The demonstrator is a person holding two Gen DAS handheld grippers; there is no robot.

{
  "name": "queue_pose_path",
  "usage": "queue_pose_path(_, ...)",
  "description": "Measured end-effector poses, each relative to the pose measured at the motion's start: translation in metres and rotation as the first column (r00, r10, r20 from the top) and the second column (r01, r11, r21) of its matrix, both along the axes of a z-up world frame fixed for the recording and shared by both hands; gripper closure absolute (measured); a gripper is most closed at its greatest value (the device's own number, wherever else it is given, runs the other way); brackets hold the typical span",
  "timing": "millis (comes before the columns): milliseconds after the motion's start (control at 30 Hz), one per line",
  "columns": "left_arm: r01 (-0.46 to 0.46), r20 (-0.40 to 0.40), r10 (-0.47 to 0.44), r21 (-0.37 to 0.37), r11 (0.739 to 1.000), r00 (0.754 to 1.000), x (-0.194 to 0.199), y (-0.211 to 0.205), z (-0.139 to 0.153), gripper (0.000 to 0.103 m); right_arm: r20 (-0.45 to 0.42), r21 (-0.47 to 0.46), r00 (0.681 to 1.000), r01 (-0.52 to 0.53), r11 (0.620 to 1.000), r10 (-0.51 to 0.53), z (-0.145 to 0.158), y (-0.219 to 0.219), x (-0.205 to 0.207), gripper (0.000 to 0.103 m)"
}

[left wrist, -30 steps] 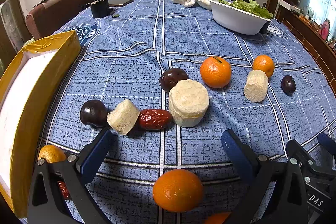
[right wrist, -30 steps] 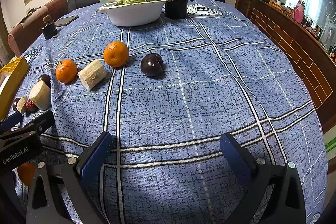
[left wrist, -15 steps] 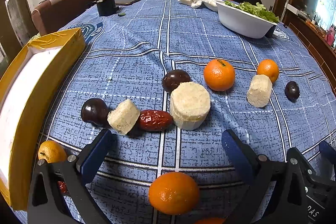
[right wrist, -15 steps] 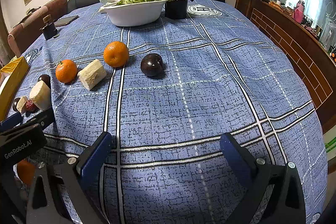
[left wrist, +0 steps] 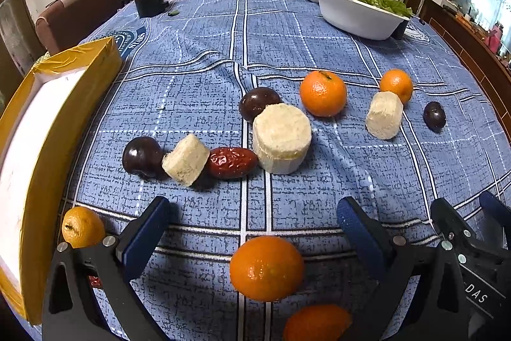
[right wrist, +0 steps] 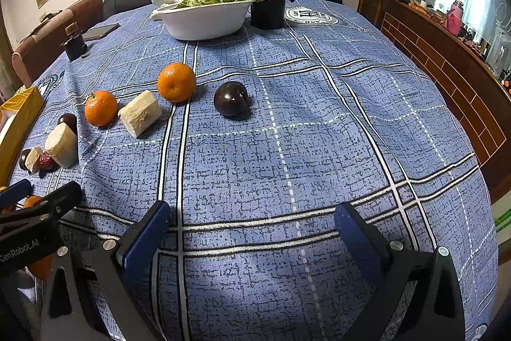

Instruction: Organize fruits

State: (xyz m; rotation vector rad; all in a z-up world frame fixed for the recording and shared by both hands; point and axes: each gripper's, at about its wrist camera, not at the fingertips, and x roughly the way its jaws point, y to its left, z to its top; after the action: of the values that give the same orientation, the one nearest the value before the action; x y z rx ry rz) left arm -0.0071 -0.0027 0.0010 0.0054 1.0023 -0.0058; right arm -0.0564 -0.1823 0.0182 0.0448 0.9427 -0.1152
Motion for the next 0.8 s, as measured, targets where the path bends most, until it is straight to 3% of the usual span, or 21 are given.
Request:
queue_pose_path(133,0.017,-0.002,-0.017,-0.009,1.0,1.0,-0.001,0.001,0.001,0.0,0.0,0.0,1.0,0.0,1.0,0.0,0.0,0.0,0.0,0.0)
queue_pose_path(267,0.053,-0.001,-0.054,-0.132,0.99,0.999,-0.014,0.005,0.012,0.0,0.0,0.001,1.0,0.0,1.0,0.0,0.0,0.0,0.0,0.0)
queue_pose_path(367,0.093,0.105,-0.075,-0.17,0.981,0.992,-0.036,0.009,0.041,0.0,0.0,0.0,1.0,0.0,1.0,0.0,0.0,0.0,0.0,0.0)
queue_pose_path(500,0.154,0.338,-0.089,-0.168,0.974,0.937,-0.085,0.032,0.107,0.0,0.0,0.0,1.0,0.0,1.0,0.0,0.0,0.001,-0.001,0.0)
queue_pose_path(667,0.104,0.485,-0.011,-0.164,0.981,0.875,-0.132,0.088,0.158,0.0,-0.006,0.004,1.0,-0.003,1.0,0.003,-0.001,0.001,-0.001,0.0)
queue_pose_path(800,0.052,0.627,0.069,-0.173,0.983,0.776,-0.172,0.133,0.186,0.0,-0.077,0.013,0.997,0.004,1.0,-0.003,0.003,0.0,0.007,0.0)
